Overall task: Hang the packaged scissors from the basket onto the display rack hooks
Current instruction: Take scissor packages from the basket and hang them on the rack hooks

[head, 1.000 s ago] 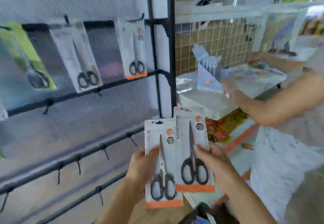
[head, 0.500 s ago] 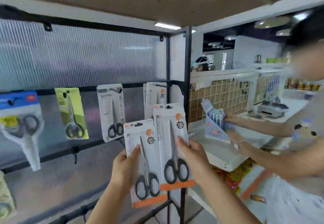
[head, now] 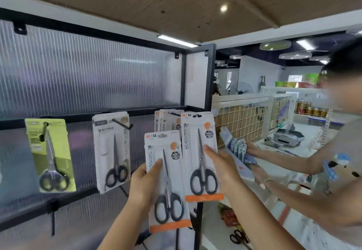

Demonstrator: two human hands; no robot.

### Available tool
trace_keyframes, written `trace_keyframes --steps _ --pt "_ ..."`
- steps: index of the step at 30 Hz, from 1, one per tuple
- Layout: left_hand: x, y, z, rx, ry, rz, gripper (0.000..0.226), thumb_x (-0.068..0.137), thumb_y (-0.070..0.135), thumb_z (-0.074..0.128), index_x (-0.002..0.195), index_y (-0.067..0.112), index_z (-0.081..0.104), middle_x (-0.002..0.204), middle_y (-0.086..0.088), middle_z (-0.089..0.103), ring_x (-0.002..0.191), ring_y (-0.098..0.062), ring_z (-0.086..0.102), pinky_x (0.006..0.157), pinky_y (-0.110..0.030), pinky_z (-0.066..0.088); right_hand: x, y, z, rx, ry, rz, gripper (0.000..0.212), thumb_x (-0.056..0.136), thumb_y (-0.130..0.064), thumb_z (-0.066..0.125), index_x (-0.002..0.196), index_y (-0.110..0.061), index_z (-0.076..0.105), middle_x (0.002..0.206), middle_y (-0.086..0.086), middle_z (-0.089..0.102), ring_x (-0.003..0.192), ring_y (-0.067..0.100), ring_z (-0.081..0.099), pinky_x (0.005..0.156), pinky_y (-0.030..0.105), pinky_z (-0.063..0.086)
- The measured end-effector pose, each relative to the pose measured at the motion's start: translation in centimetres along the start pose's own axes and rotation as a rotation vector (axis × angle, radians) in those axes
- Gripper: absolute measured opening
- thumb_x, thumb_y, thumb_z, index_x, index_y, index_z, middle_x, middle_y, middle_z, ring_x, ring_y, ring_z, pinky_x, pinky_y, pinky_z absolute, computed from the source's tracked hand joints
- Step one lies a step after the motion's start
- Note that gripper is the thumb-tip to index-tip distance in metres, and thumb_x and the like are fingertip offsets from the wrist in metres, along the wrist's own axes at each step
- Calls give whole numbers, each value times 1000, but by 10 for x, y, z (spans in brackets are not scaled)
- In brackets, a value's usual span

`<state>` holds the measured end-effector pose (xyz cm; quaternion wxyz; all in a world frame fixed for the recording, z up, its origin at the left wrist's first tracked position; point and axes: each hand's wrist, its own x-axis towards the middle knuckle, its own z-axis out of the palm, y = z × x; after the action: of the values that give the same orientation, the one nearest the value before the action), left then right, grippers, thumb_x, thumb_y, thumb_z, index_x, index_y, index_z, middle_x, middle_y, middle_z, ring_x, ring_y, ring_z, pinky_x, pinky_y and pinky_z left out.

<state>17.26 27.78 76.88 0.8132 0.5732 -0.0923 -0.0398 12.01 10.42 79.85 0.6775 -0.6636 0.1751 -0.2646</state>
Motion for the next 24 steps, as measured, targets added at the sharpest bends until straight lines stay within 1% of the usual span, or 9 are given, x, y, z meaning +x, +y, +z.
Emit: trace_keyframes --steps 4,5,7,10,15,18,19,21,24 --pt "12 4 -6 25 18 -7 19 91 21 61 93 3 67 88 -12 74 83 -29 70 79 -43 55 16 -3 5 12 -40 31 23 85 -39 66 93 -18 68 95 2 71 89 21 66 89 38 51" --pt "14 6 -7 31 23 1 20 91 22 61 93 3 66 88 -13 74 82 -29 70 78 -43 56 20 -3 5 24 -60 39 26 86 -38 66 97 -15 68 97 1 69 87 17 64 87 35 49" --pt "19 8 -7 47 33 14 21 91 24 61 93 4 66 86 -12 73 75 -27 69 65 -36 54 25 -6 4 47 -104 39 26 88 -38 64 102 -17 64 96 -6 64 82 8 56 84 29 40" --pt "23 9 -2 52 40 15 19 92 24 60 90 6 65 82 -10 72 65 -23 67 54 -28 49 28 -6 -1 62 -147 38 31 90 -37 61 114 -18 59 96 -6 52 88 9 46 84 26 33" --pt "29 5 8 36 53 20 15 92 21 59 88 7 64 82 -9 74 71 -22 70 61 -31 54 36 10 -9 29 -187 30 17 89 -35 62 92 -19 65 88 -9 66 82 7 60 68 24 45" --pt "33 2 10 29 59 20 22 92 20 61 94 -1 65 89 -17 73 81 -32 69 77 -46 56 44 19 -7 17 -180 37 26 86 -39 65 101 -18 69 100 1 71 96 19 65 90 38 50" --pt "34 2 11 29 63 23 22 92 20 60 93 -2 65 88 -17 73 80 -31 69 76 -46 56 48 20 -5 17 -185 45 29 84 -40 66 103 -18 69 101 2 72 98 21 65 94 42 49" --pt "36 2 11 15 74 25 16 93 17 59 90 2 65 84 -13 73 77 -28 70 73 -41 56 57 22 1 18 -197 65 27 84 -39 67 101 -17 70 99 4 73 97 23 67 95 44 49" --pt "38 3 10 16 105 22 19 93 18 59 93 1 66 92 -17 72 87 -35 66 83 -50 51 72 24 14 40 -219 81 21 86 -34 66 95 -16 70 96 7 73 93 25 68 93 44 51"
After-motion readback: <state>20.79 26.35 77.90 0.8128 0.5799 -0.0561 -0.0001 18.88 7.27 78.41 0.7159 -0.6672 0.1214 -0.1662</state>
